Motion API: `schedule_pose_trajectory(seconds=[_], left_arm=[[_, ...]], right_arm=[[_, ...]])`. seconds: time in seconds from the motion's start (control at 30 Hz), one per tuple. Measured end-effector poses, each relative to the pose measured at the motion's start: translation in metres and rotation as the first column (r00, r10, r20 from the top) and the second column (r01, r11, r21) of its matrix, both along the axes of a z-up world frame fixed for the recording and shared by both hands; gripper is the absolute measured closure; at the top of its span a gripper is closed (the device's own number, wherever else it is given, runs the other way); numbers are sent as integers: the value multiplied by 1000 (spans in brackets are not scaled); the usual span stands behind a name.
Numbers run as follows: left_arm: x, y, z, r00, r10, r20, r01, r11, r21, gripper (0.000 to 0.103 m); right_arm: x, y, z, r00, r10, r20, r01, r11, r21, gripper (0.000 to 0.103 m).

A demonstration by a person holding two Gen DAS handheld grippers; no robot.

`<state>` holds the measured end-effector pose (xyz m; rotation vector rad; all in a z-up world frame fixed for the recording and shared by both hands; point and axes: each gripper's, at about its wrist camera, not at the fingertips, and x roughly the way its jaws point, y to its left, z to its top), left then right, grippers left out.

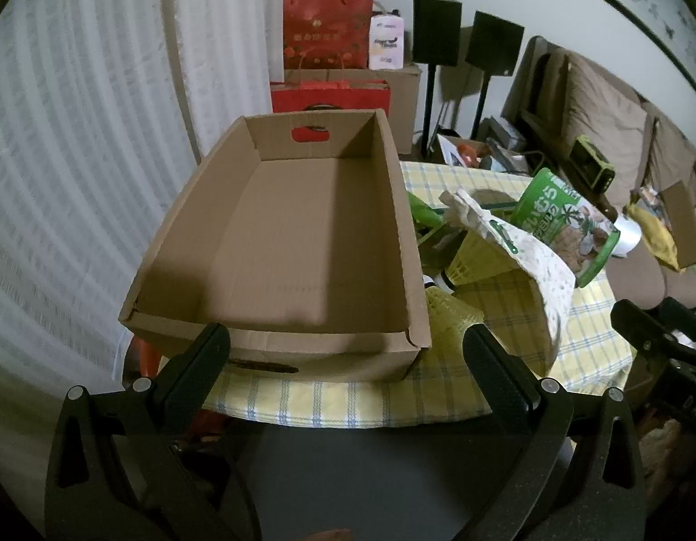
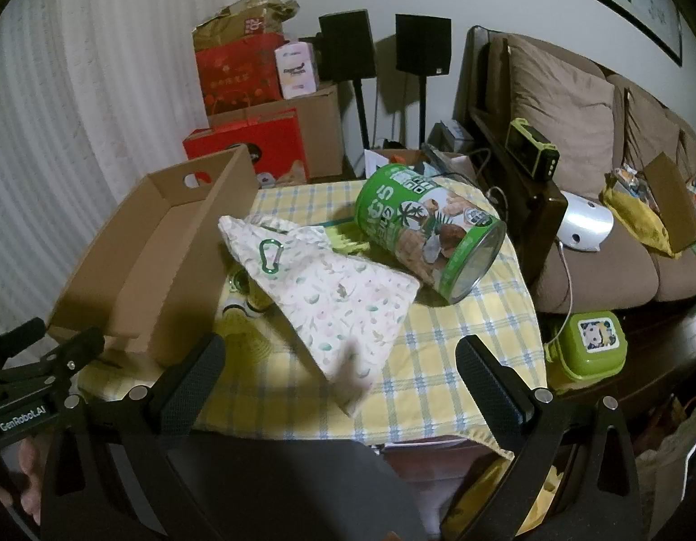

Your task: Organize objects

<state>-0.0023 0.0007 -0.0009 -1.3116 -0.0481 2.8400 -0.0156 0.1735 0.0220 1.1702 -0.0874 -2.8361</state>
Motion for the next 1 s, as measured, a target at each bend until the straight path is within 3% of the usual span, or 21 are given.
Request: schedule_pose_trajectory(seconds=[0.77,0.93,1.0], left_arm=[[-13,-4,0,997,-48,-57,51,997,55,0],[-20,-3,-4,997,-66,-36,69,993,99,0],[-24,-3,-5,996,-80,-27,83,988,131,0]], right_arm=[[-16,5,-5,999,43,-22,-43,999,8,0],[-27,7,-2,998,64,-17,-64,998,-3,3],[-32,9,-2,997,71,-10,-71,997,-14,8]])
